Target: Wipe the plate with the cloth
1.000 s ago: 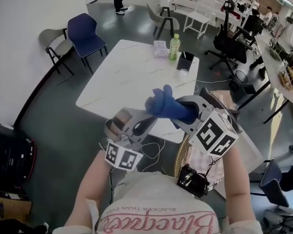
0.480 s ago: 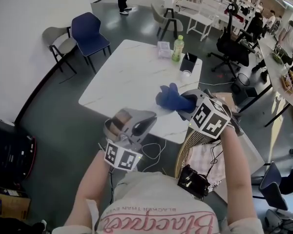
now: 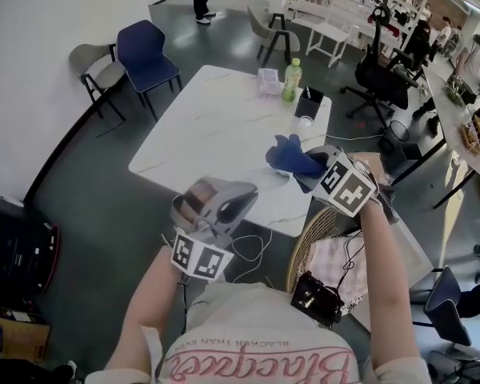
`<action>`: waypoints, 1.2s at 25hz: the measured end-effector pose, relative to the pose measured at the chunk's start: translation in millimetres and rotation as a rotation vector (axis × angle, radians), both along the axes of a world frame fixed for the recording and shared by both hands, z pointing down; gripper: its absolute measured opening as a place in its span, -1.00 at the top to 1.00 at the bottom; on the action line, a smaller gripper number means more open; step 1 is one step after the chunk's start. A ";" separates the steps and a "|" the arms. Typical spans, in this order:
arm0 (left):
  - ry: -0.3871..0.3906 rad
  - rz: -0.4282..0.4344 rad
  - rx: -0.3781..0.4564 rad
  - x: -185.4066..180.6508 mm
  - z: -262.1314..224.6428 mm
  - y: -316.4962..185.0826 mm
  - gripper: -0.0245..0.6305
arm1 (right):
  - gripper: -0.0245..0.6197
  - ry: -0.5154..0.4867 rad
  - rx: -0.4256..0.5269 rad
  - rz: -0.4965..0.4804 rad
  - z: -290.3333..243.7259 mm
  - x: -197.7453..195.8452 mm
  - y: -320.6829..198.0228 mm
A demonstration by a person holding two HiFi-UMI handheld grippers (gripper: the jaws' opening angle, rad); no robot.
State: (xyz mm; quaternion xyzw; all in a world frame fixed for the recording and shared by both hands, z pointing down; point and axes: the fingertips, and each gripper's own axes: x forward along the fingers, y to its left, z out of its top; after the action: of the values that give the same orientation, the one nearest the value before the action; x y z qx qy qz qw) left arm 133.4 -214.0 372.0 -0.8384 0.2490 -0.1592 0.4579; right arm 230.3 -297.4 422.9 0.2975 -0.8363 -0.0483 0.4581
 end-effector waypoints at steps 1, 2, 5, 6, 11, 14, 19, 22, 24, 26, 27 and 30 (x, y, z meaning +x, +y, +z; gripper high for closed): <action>-0.003 0.004 0.001 0.1 0.1 -0.5 0.88 | 0.50 0.005 0.016 -0.010 -8.3 0.2 2.6; -0.005 0.007 0.002 0.1 0.2 -0.8 0.88 | 0.50 0.011 0.032 -0.024 -17.4 -0.8 5.3; -0.019 0.016 0.008 1.0 0.7 -2.5 0.88 | 0.50 0.016 0.068 -0.085 -46.2 -11.0 14.7; -0.024 0.019 0.010 2.3 0.9 -3.1 0.88 | 0.50 0.013 0.073 -0.111 -55.1 -15.9 18.4; -0.057 0.045 0.025 9.6 3.1 1.7 0.88 | 0.50 0.011 0.073 -0.257 -81.4 -48.2 38.5; -0.073 0.058 0.043 9.7 2.2 7.7 0.88 | 0.50 0.025 0.060 -0.312 -82.8 -66.9 45.5; -0.120 0.077 0.092 12.5 0.4 13.8 0.88 | 0.50 0.114 0.027 -0.378 -68.9 -81.0 47.1; -0.162 0.083 0.117 15.6 5.4 17.1 0.88 | 0.50 0.182 0.013 -0.402 -57.9 -81.3 47.7; -0.177 0.086 0.126 17.3 7.3 19.2 0.88 | 0.50 0.225 0.007 -0.412 -50.8 -80.1 45.5; -0.183 0.091 0.133 18.3 7.5 21.3 0.88 | 0.50 0.269 0.003 -0.412 -42.4 -77.8 40.1; -0.183 0.093 0.136 18.6 7.0 22.1 0.88 | 0.50 0.289 -0.001 -0.408 -37.8 -76.1 36.5; -0.178 0.095 0.140 17.4 4.0 23.1 0.88 | 0.50 0.320 -0.021 -0.387 -24.7 -72.3 24.9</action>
State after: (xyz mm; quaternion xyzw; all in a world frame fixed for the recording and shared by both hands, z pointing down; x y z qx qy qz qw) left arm 150.8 -190.9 376.0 -0.7979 0.1779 -0.1933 0.5426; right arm 157.9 -272.5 398.2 0.1157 -0.7948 -0.1728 0.5701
